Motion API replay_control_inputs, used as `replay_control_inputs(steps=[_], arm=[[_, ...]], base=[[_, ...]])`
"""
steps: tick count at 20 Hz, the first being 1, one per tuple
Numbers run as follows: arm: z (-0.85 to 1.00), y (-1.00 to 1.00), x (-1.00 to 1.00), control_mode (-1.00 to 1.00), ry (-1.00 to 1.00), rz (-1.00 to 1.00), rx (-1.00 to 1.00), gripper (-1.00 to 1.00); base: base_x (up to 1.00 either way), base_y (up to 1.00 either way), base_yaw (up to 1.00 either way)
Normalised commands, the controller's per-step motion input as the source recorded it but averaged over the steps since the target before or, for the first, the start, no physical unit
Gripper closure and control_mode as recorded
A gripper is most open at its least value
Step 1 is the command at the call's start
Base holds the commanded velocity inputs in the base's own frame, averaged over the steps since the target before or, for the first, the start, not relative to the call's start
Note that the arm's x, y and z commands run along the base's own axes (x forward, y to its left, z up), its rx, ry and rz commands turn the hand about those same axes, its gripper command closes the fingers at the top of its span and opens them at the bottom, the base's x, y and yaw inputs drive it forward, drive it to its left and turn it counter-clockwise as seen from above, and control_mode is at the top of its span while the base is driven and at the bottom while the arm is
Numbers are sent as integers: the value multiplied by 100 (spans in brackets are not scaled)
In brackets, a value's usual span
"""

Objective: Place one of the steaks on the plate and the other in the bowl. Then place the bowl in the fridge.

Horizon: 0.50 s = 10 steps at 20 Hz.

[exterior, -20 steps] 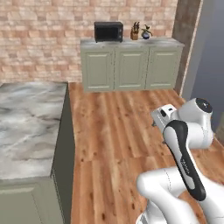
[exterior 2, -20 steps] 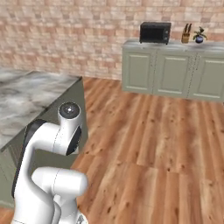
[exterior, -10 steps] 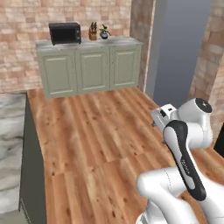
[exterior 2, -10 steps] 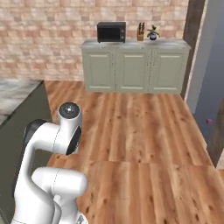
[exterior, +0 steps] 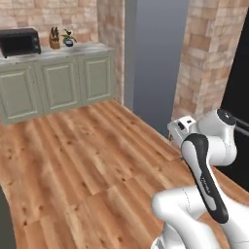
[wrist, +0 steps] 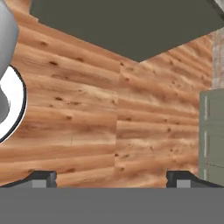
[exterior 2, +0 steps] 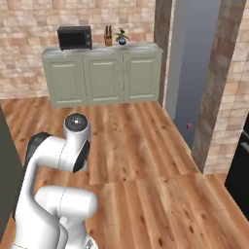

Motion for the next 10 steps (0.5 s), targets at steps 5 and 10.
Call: replay_control_inputs(steps=[5, 10], arm=[[0, 0, 0, 100, 0, 0, 0, -100], [0, 0, 0, 100, 0, 0, 0, -100]], base=[[78, -38, -33], [68, -38, -31]])
